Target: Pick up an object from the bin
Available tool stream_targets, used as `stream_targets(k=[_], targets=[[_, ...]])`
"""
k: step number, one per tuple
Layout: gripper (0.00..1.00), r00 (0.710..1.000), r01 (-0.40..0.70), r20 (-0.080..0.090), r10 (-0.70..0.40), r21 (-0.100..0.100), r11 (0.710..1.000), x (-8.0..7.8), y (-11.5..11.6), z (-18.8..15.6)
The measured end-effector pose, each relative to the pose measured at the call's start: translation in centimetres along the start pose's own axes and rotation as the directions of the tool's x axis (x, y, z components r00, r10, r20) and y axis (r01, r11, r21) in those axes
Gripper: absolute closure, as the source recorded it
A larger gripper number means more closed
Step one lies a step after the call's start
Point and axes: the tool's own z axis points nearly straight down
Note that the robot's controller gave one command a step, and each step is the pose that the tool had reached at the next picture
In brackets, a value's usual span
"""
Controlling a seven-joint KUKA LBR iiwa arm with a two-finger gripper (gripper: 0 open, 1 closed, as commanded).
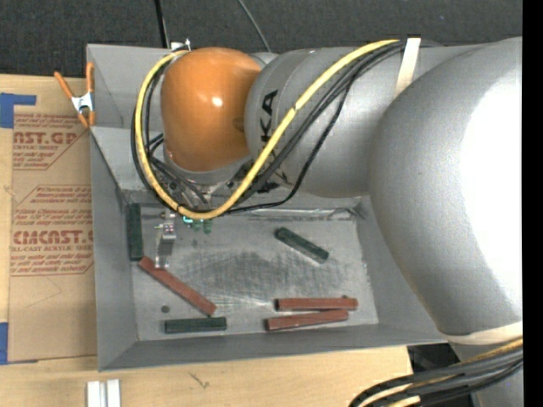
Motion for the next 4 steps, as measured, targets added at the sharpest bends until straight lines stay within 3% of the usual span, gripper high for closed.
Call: stream_targets(k=[1, 2, 3, 4], targets=[[0.00, 1.000, -0.003, 0.007, 0.003, -0.002, 1.000, -0.2, -0.1, -0.4], [0.00, 0.996, -0.093, -0.003, 0.093, 0.003, 0.996, 7.2, -2.4, 5.7], [0.00, 0.997, -0.077, 0.006, 0.077, 0.000, 0.997, 6.2, -4.1, 5.4], [0.00, 0.981, -0.195, 0.003, 0.195, 0.001, 0.981, 8.0, -6.4, 6.8]])
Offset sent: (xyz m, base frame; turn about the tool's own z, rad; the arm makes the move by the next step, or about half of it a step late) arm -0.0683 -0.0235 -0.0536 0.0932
